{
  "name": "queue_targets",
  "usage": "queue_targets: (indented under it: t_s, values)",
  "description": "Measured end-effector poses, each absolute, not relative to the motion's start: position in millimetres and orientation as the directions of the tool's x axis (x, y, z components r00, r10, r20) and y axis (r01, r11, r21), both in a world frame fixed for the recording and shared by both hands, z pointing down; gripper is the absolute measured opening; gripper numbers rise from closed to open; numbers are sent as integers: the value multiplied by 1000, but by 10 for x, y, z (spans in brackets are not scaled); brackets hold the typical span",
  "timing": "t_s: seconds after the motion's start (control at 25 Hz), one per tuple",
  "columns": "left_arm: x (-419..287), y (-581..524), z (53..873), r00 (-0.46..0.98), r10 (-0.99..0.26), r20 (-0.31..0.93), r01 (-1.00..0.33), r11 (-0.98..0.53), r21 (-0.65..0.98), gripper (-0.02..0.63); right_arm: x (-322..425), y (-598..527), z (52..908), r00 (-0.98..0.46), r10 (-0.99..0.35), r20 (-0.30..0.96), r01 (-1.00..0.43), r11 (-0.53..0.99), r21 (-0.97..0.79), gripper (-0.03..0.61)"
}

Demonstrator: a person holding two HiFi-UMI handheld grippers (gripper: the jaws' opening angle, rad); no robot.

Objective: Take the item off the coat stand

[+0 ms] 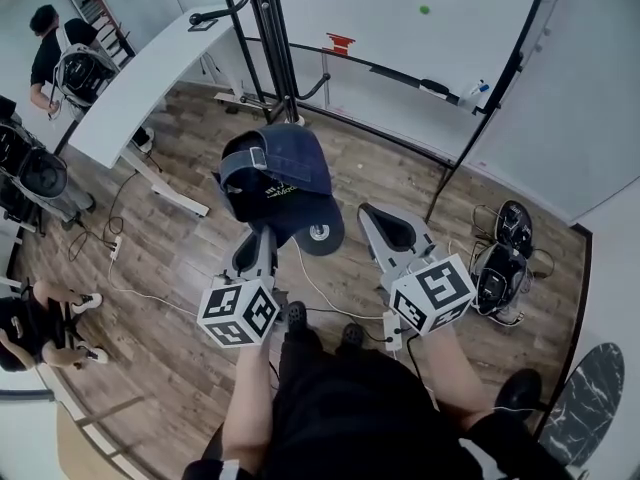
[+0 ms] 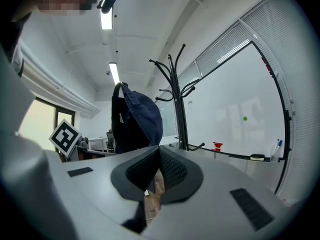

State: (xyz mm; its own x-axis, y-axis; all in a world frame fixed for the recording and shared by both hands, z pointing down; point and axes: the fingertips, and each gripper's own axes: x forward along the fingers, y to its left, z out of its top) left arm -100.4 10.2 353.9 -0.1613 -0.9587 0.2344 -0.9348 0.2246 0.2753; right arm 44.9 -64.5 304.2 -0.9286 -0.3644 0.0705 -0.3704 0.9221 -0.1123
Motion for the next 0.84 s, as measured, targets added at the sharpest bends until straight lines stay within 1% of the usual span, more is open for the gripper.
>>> queue_targets:
  t_s: [0.52,0.84]
  values:
    - [-999,-87,3548,-141,-962,233,-938,205,279,32,439,-768,3098,-926,-363,101,-373,920,-118,31]
    - [-1090,-192,3511,-143,-962,233,-941,205,270,31,380,-904,3083,-921,-376,99,-386,916,-113,29]
